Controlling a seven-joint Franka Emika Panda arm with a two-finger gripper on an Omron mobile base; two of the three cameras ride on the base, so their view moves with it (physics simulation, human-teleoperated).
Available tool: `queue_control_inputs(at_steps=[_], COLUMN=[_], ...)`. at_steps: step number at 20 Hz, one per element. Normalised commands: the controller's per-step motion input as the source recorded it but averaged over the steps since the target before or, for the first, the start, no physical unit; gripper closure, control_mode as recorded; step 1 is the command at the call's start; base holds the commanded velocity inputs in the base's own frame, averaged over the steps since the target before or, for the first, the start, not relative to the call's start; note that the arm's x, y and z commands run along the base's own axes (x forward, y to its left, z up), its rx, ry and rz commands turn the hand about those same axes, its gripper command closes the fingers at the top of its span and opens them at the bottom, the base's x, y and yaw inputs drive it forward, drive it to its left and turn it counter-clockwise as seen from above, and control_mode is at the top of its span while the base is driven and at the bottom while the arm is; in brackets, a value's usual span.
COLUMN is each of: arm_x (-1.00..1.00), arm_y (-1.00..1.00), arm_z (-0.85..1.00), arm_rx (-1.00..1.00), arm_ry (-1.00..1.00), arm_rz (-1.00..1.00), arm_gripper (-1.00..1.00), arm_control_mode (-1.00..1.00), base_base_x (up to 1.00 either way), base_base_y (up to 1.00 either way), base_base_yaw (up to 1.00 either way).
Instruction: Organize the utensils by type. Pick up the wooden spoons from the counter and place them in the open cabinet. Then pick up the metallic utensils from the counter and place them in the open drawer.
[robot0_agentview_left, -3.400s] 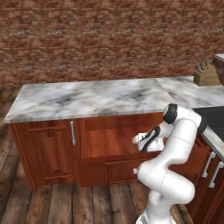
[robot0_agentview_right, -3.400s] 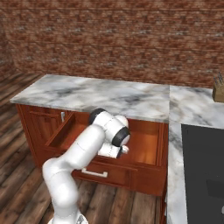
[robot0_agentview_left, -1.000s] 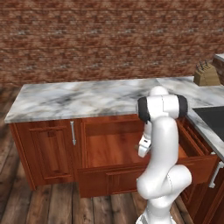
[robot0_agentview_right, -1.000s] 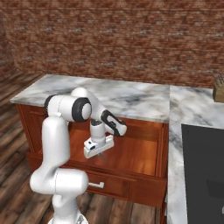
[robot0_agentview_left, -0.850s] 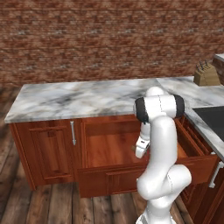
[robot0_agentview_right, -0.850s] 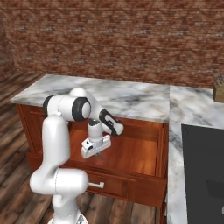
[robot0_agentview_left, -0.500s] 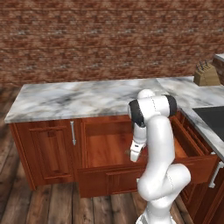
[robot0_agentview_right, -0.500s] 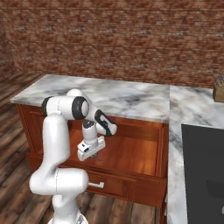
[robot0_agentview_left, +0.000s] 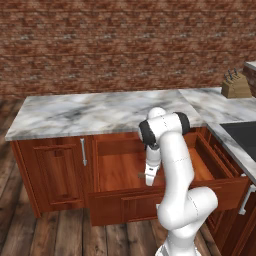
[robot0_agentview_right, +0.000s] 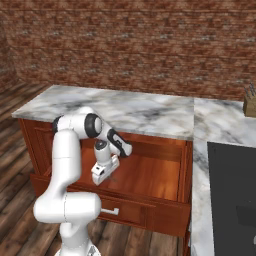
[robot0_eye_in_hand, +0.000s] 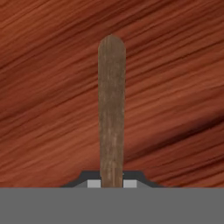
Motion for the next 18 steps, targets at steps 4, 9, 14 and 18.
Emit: queue_control_inputs(at_steps=[4, 9, 14, 18], arm_x=[0.93, 0.25, -0.09, -0.56], arm_y=[-0.34, -0.7, -0.49, -0.35], arm_z=[-0.25, -0.63, -0.67, -0.16], arm_rx=[0.01, 0.02, 0.0, 0.0], arm_ry=[0.0, 0.0, 0.0, 0.0], arm_rz=[0.12, 0.13, 0.13, 0.13], arm_gripper=[1.0, 1.0, 1.0, 1.0], arm_control_mode=[-1.0, -1.0, -1.0, -1.0], base_base_x=[0.0, 0.0, 0.0, 0.0], base_base_y=[0.0, 0.0, 0.0, 0.0], base_base_yaw=[0.0, 0.0, 0.0, 0.0])
